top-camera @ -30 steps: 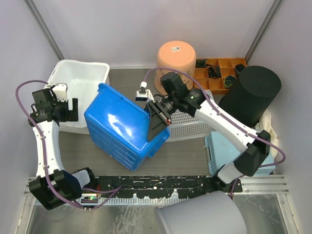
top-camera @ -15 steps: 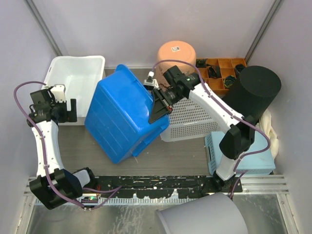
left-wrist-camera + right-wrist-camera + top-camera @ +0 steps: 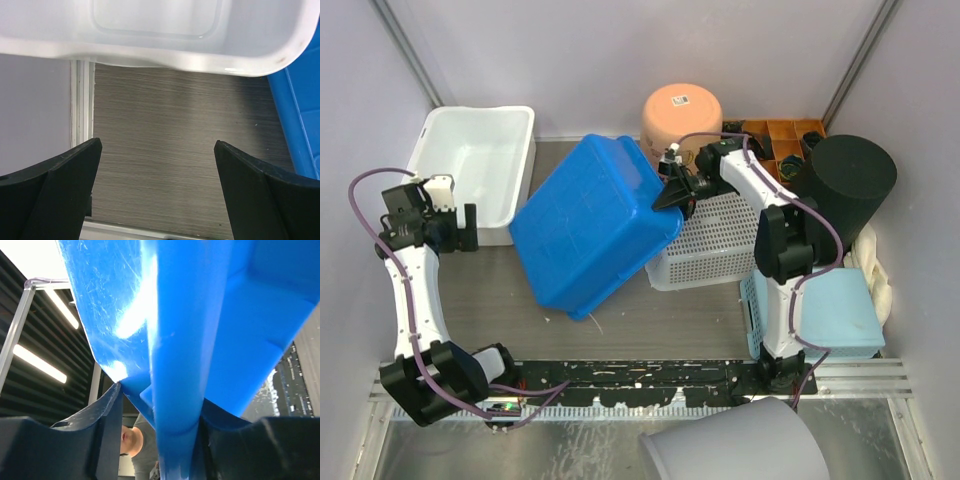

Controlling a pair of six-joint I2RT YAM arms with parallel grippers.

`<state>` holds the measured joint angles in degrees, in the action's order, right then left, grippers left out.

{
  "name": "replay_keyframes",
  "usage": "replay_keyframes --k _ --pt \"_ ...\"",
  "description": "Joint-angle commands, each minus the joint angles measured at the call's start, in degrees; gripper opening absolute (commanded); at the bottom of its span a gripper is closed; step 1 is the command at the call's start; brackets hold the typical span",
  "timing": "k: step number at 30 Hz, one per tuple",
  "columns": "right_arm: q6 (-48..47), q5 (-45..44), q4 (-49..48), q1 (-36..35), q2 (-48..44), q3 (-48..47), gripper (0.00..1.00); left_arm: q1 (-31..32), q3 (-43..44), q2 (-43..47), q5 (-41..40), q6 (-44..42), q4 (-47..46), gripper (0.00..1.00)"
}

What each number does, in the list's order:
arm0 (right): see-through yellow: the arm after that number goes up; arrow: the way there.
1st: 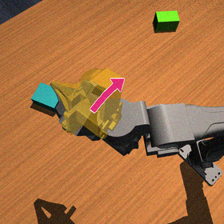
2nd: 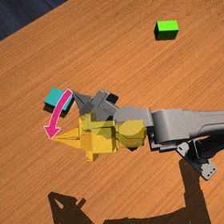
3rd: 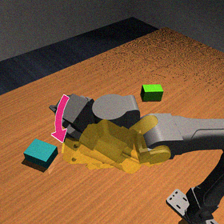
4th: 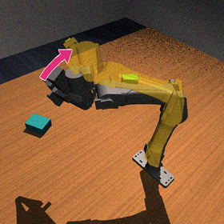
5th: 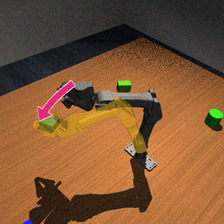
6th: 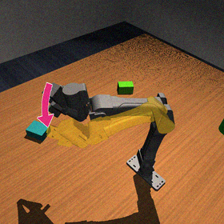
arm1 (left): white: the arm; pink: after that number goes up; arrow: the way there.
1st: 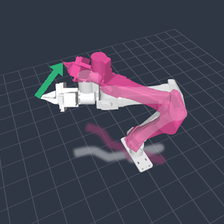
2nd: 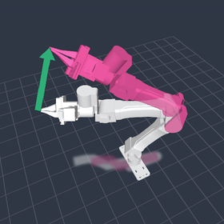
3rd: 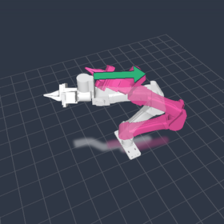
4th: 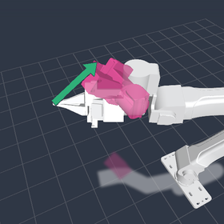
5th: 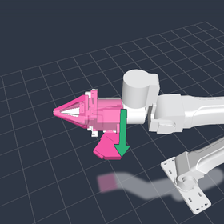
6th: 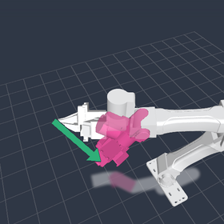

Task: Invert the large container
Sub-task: Turn the container upside down at the center of the board.

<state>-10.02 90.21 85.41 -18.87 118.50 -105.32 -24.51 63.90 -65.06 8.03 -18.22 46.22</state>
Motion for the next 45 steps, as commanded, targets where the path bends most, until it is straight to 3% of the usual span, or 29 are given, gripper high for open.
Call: replay_keyframes --k 1,5,7,8,13,20,25,32,35,38,42,45 --pt "-12.29 2.34 -1.91 -0.97 5.61 2.66 0.39 -0.55 -0.26 -0.32 1.62 0.81 -1.07 0.98" --pt "-13.42 0.48 -1.98 -0.96 5.08 2.29 0.77 -0.63 -0.44 -0.85 1.97 0.82 -1.19 0.98" --pt "-13.88 -2.12 -1.93 -0.83 4.5 1.6 0.87 -0.79 -0.54 -0.89 2.19 0.82 -1.19 0.98" --pt "-14.04 -4.22 -1.84 -0.82 4.16 0.91 0.99 -0.78 -0.49 -0.84 2.23 0.82 -1.13 0.98" --pt "-15.32 -18.0 -2.13 -0.64 0.7 -1.17 1.0 -0.87 -0.41 -0.44 2.92 0.95 -0.82 0.98" --pt "-2.78 -42.25 -14.04 0.72 -4.68 0.6 1.0 -0.99 -0.57 -0.3 3.65 0.99 -0.51 0.98" --pt "0.98 -59.22 -19.56 0.66 -9.81 0.08 1.0 -1.09 -0.88 -0.11 4.32 1.07 -0.51 0.98" --pt "-3.27 -66.35 -16.66 0.61 -11.34 -4.11 1.0 -1.71 -0.72 -0.17 6.33 1.34 -0.07 0.98" --pt "-10.69 -67.53 -13.09 0.64 -13.92 -3.11 1.0 -1.78 0.28 0.5 9.62 0.59 1.48 0.98" --pt "-19.65 -68.43 -9.77 0.62 -19.36 0.41 1.0 -1.73 6.89 -0.7 17.77 -2.2 6.16 0.98" --pt "-29.5 -70.15 -10.47 -2.9 -31.93 11.96 1.0 0.21 29.07 -12.74 30.44 -8.88 22.2 0.98" --pt "-29.62 -81.88 -28.22 -12.88 -48.85 28.93 1.0 10.16 44.37 -21.33 27.74 -12.79 30.75 0.98"
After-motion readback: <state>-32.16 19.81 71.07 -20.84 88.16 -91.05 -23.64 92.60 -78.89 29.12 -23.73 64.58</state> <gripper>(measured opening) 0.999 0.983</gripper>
